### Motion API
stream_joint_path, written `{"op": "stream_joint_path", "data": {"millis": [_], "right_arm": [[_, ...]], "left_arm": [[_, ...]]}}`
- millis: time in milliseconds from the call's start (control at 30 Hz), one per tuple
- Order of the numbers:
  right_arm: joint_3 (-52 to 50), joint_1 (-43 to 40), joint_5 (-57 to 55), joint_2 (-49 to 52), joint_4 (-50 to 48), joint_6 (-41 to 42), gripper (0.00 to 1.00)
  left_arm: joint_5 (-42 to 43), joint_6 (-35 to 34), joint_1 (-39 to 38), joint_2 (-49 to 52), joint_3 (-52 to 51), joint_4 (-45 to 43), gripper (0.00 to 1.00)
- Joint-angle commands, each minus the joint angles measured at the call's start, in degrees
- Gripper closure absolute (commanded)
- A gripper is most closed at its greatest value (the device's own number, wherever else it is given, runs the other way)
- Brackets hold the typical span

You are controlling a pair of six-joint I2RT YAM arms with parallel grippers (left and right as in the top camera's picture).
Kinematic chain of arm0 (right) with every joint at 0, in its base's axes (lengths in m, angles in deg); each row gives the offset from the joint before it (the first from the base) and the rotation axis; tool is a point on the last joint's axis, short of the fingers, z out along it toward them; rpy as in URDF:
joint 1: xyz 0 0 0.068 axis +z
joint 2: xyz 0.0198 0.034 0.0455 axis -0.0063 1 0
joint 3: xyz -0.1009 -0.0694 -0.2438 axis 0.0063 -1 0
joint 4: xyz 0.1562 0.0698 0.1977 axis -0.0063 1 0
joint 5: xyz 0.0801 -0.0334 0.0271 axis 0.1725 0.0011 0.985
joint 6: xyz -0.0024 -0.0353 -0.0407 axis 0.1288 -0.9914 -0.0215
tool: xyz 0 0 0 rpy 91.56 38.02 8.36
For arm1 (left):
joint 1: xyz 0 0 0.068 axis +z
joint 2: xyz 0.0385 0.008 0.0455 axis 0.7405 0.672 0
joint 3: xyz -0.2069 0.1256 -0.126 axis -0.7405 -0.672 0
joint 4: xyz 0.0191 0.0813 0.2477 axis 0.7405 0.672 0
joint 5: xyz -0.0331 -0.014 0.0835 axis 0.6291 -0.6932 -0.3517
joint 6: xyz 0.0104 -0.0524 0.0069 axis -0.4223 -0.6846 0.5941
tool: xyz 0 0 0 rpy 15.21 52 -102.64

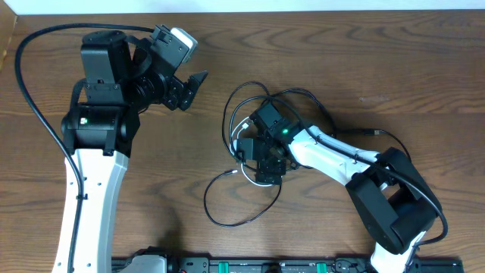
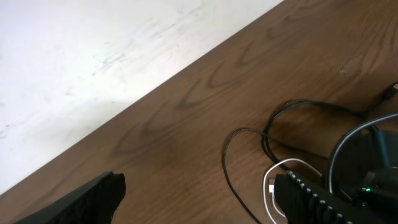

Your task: Untangle cables

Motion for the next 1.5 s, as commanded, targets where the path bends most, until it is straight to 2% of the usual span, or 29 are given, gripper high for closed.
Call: {"op": "stream_joint_path", "data": {"millis": [0,467,1467], "right_arm": [[0.74,0.17,-2.03,0.02,-0.55,-0.79,0.01],[7.30,0.17,1.77,0.00,0.59,1.79,0.01],[6.12,-3.65,6.80,0.81,0.13,1.77,0.05]], "left_arm": [[1.16,0.52,0.22,0.20,0.42,0.15,0.18],[1.16,0.55,0.22,0.20,0.42,0.15,0.18],[1.18,0.52,0.22,0.20,0.42,0.20,0.18]]}}
